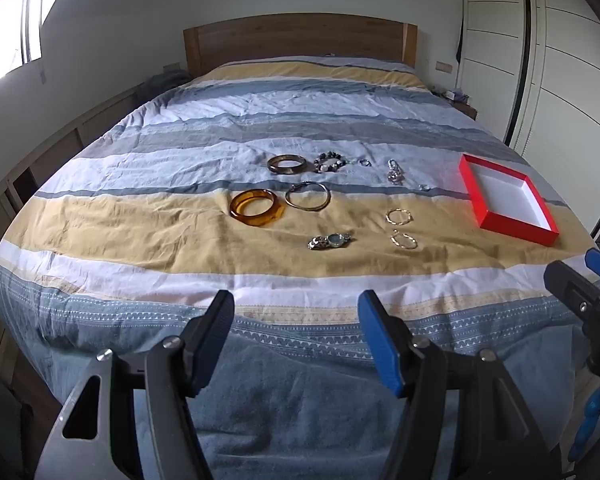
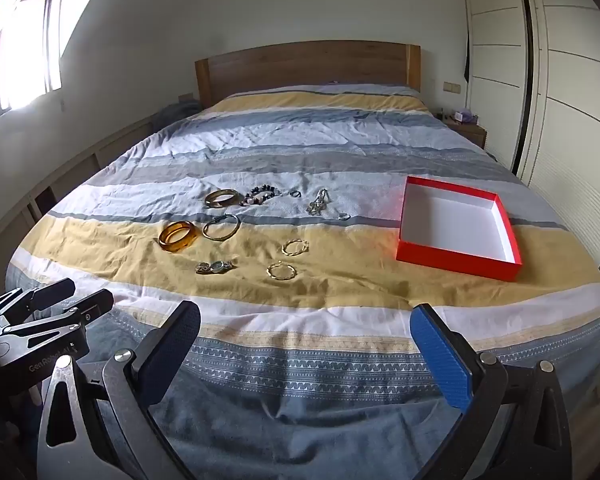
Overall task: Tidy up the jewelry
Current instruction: 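Move both tools toward the jewelry laid out on the duvet, then grasp the silver teal-faced watch with the left tool while the right grasps a twisted silver hoop earring, then carry the watch in the left tool and the earring in the right over the red box, then open the left tool to drop the watch while the right releases the earring into the box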
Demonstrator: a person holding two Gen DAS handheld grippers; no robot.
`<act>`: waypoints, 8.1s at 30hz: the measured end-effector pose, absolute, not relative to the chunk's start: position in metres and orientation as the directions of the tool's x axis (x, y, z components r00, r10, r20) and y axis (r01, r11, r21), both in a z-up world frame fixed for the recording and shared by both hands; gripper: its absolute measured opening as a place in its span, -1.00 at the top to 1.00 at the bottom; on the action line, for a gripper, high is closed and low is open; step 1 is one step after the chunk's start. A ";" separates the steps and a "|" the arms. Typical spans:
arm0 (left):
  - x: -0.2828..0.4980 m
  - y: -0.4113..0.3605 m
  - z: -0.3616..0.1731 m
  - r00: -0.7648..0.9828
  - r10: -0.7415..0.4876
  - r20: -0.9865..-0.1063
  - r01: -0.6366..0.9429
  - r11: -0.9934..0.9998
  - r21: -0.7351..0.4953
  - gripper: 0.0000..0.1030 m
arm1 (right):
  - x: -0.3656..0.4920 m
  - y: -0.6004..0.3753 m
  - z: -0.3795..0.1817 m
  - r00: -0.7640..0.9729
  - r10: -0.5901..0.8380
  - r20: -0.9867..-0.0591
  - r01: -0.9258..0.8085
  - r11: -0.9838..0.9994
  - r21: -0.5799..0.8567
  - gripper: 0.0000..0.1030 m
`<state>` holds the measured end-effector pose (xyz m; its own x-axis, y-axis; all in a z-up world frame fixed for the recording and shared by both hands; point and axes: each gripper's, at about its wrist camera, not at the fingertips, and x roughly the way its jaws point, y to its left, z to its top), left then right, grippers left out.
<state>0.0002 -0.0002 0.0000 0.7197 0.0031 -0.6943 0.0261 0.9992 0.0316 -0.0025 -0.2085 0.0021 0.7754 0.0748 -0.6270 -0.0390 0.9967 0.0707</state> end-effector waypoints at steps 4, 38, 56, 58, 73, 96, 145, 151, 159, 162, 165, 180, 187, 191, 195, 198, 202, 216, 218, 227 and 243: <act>0.001 -0.001 0.000 0.718 0.006 -0.696 0.022 0.999 0.032 -0.21 | -0.004 -0.208 0.003 0.776 0.078 -0.626 -0.042 0.997 0.072 -1.00; 0.015 0.007 -0.013 0.670 0.009 -0.742 0.019 0.999 0.029 -0.21 | 0.005 -0.204 -0.005 0.779 0.029 -0.627 -0.040 0.999 -0.002 -1.00; 0.042 0.017 -0.034 0.637 -0.018 -0.771 0.038 0.999 0.008 -0.21 | 0.030 -0.198 -0.027 0.726 0.139 -0.674 -0.112 0.990 0.084 -0.91; 0.046 0.019 -0.036 0.634 -0.033 -0.773 0.048 0.999 -0.004 -0.20 | 0.035 -0.198 -0.031 0.714 0.163 -0.681 -0.125 0.987 0.104 -0.83; 0.121 0.018 -0.060 0.579 -0.189 -0.793 0.165 0.980 -0.113 -0.01 | 0.105 -0.209 -0.062 0.594 0.299 -0.747 -0.179 0.954 0.240 -0.16; 0.194 -0.019 -0.121 0.474 -0.293 -0.830 0.320 0.936 -0.147 0.57 | 0.177 -0.213 -0.112 0.488 0.348 -0.800 -0.221 0.936 0.273 -0.15; 0.090 -0.015 0.004 0.628 -0.347 -0.696 0.253 0.938 -0.239 0.57 | 0.074 -0.227 -0.014 0.636 0.251 -0.730 -0.184 0.968 0.172 0.25; 0.083 -0.038 0.022 0.626 -0.378 -0.682 0.297 0.924 -0.240 0.57 | 0.055 -0.248 0.001 0.670 0.231 -0.706 -0.159 0.973 0.167 0.25; 0.093 -0.078 0.034 0.598 -0.422 -0.682 0.360 0.901 -0.242 0.57 | 0.051 -0.294 0.008 0.697 0.186 -0.692 -0.091 0.981 0.172 0.25; 0.103 -0.096 0.035 0.577 -0.444 -0.686 0.388 0.888 -0.248 0.57 | 0.054 -0.314 0.010 0.704 0.162 -0.691 -0.060 0.984 0.170 0.25; 0.115 -0.117 0.036 0.559 -0.459 -0.691 0.421 0.875 -0.240 0.57 | 0.063 -0.335 0.012 0.705 0.137 -0.696 -0.031 0.986 0.162 0.25; 0.183 -0.238 0.029 0.461 -0.548 -0.698 0.564 0.788 -0.246 0.57 | 0.113 -0.460 0.007 0.692 0.005 -0.721 0.118 0.986 0.120 0.24; 0.227 -0.293 -0.009 0.403 -0.546 -0.735 0.586 0.771 -0.251 0.57 | 0.163 -0.480 -0.019 0.666 0.018 -0.745 0.108 0.987 0.121 0.24; 0.249 -0.317 -0.049 0.351 -0.517 -0.781 0.587 0.771 -0.247 0.57 | 0.182 -0.482 -0.051 0.615 0.036 -0.787 0.082 0.991 0.110 0.24; 0.258 -0.331 -0.083 0.309 -0.484 -0.819 0.599 0.767 -0.228 0.57 | 0.192 -0.483 -0.083 0.557 0.066 -0.828 0.048 0.993 0.111 0.24; 0.261 -0.332 -0.103 0.281 -0.466 -0.839 0.588 0.775 -0.233 0.57 | 0.199 -0.481 -0.103 0.505 0.094 -0.858 -0.006 0.994 0.105 0.24; 0.257 -0.332 -0.116 0.285 -0.447 -0.848 0.600 0.773 -0.206 0.57 | 0.203 -0.482 -0.119 0.461 0.118 -0.880 -0.067 0.993 0.098 0.24; 0.250 -0.324 -0.101 0.292 -0.462 -0.837 0.585 0.779 -0.226 0.43 | 0.186 -0.483 -0.095 0.490 0.047 -0.870 -0.076 0.997 0.011 -0.05; 0.246 -0.324 -0.094 0.281 -0.470 -0.837 0.595 0.770 -0.233 0.42 | 0.180 -0.483 -0.087 0.499 0.035 -0.866 -0.065 0.998 0.003 -0.05; 0.207 -0.294 -0.031 0.381 -0.484 -0.788 0.589 0.784 -0.197 0.42 | 0.123 -0.475 -0.037 0.572 -0.001 -0.820 0.027 0.999 0.017 -0.12; 0.102 -0.140 0.068 0.613 -0.402 -0.680 0.464 0.880 -0.101 0.42 | 0.029 -0.374 0.051 0.728 0.016 -0.685 0.045 0.996 0.071 -0.13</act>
